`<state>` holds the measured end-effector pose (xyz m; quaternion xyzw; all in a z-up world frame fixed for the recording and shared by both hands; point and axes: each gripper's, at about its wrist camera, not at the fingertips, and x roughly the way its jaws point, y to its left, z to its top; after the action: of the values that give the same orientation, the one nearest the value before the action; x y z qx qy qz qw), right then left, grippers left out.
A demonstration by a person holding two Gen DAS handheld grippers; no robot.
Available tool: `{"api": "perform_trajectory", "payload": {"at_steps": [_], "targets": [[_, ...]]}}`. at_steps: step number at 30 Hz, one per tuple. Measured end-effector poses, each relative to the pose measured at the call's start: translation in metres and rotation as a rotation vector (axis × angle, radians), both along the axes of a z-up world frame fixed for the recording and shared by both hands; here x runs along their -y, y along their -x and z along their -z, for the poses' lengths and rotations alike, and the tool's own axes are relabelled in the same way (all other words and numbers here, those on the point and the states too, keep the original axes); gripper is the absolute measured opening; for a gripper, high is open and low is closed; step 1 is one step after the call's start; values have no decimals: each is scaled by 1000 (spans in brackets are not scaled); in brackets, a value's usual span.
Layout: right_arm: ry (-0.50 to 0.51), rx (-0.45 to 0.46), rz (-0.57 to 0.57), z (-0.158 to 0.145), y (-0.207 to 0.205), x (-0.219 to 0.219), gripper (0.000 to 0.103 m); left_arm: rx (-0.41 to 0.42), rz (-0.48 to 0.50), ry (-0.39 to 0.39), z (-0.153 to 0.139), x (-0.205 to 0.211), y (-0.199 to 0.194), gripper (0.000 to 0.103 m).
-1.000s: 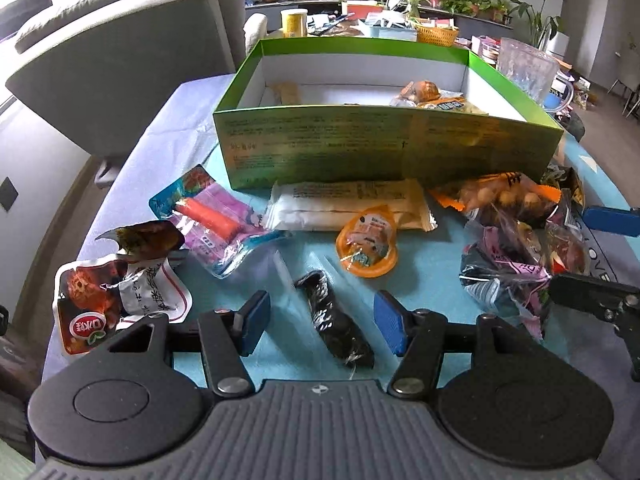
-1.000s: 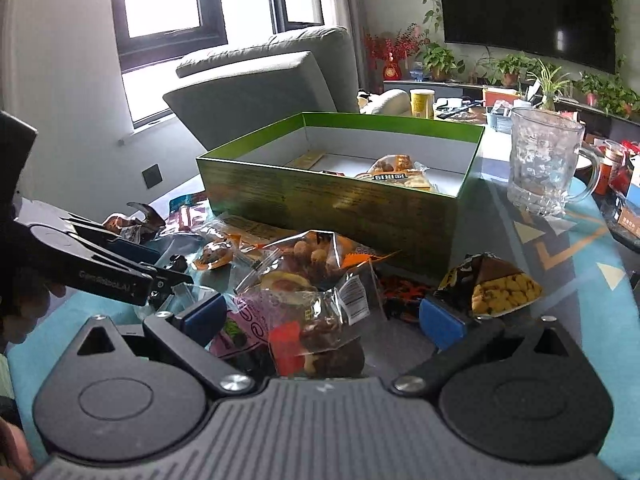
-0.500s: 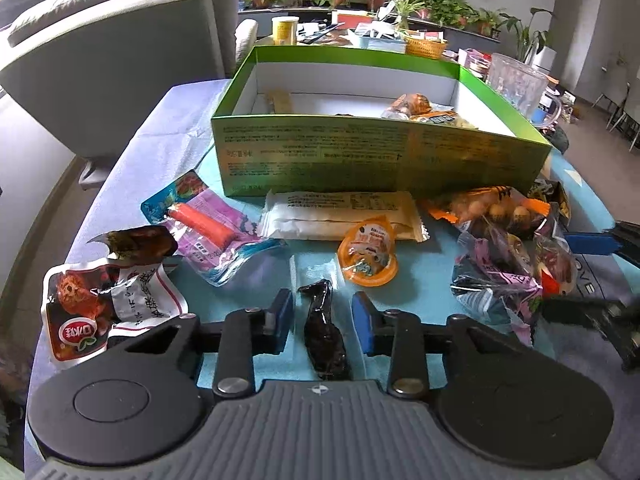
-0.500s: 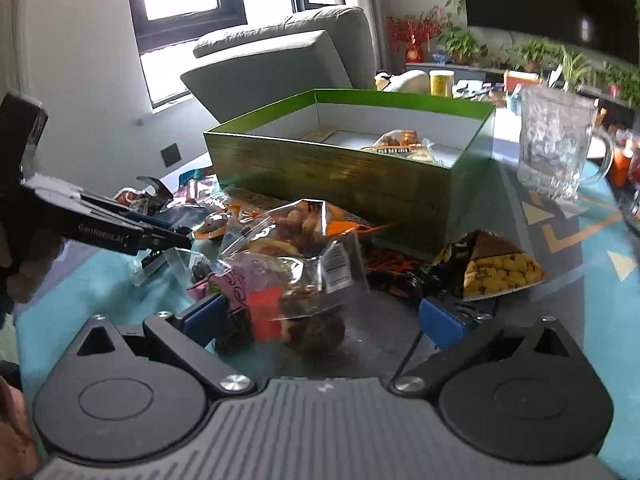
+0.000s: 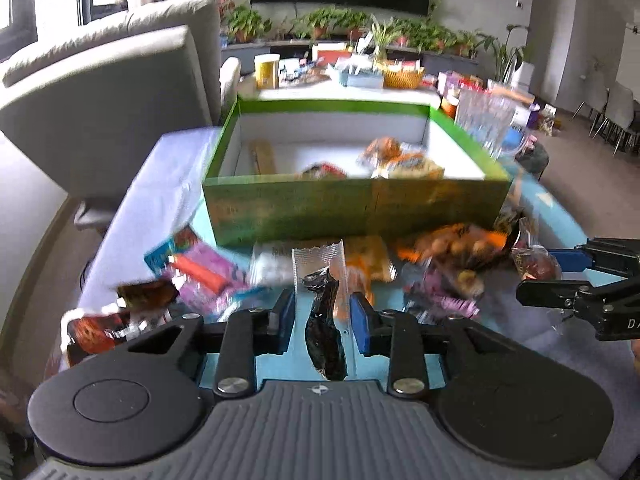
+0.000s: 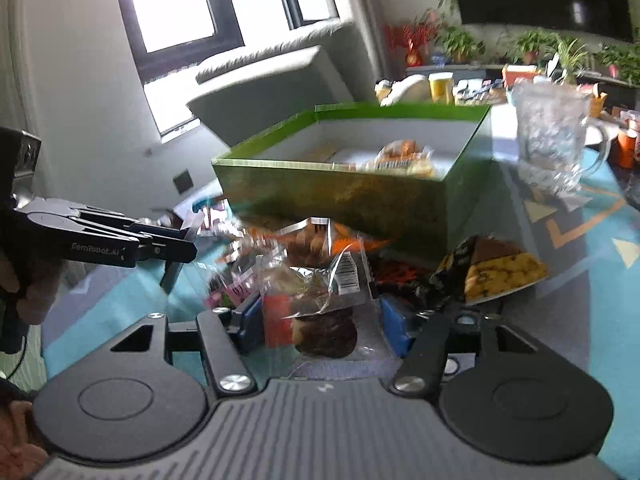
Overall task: Organize snacks
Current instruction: 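Carry the jerky pack and snack bag over the box and release both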
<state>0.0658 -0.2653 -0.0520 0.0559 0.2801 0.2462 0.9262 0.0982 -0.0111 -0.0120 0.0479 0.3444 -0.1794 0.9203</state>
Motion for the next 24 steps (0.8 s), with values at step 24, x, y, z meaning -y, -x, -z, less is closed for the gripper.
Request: {"api": "perform_trajectory", "payload": {"at_steps": [24], "targets": [[-1, 160, 199, -54, -89, -25, 60, 218, -25, -20, -69, 12, -105, 26]]}}
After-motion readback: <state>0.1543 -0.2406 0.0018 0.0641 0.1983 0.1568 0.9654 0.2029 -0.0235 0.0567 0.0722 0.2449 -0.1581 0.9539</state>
